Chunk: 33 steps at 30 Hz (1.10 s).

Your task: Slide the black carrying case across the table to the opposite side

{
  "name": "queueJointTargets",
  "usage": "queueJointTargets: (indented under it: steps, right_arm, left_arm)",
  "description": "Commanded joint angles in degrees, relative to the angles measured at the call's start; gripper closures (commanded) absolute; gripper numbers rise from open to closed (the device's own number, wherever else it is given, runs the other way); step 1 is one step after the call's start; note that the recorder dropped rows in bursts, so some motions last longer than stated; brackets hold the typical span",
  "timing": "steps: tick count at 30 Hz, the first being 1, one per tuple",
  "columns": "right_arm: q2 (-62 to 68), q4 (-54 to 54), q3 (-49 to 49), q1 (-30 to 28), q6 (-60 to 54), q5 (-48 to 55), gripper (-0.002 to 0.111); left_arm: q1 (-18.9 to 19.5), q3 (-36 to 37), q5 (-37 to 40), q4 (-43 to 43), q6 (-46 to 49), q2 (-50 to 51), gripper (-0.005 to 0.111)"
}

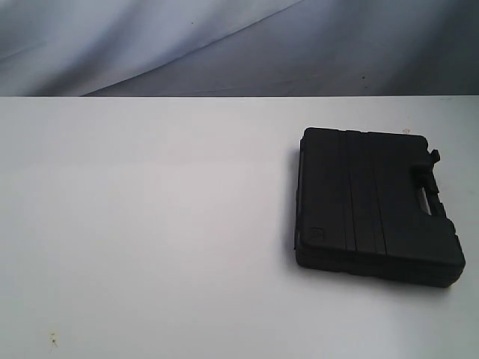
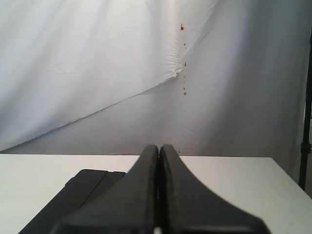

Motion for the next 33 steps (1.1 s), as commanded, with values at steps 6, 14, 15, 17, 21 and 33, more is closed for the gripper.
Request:
queueJointTargets:
  steps: [6,14,15,17,21,33]
  right_arm:
    - [-0.4,1.1,0.2,-0.3,-0.5,1.5,0.108]
    - [-0.4,1.5,0.2,-0.3,-1.6,2.3,0.108]
    - [-0.4,2.5,0.2,-0.3,-2.1,2.5,0.108]
    - [-0.4,5.9,0.2,-0.3,-5.1,4.1,0.108]
    - [-0.4,8.6,0.2,-0.3,-9.9,5.4,0.108]
    - [-0.4,11.4,0.2,-0.3,-10.0,12.3,0.108]
  left_arm:
    - [0.2,0.3,-0.6,0.0,-0.2,-0.4,0.107]
    - [0.2,0.3,-0.6,0.0,-0.2,-0.4,0.107]
    - [0.2,0.3,-0.6,0.0,-0.2,-0.4,0.107]
    - [0.2,0.3,-0.6,0.0,-0.2,-0.4,0.107]
    - [0.2,0.3,-0.6,0.0,-0.2,-0.4,0.107]
    - [0.2,0.3,-0.6,0.0,-0.2,-0.4,0.107]
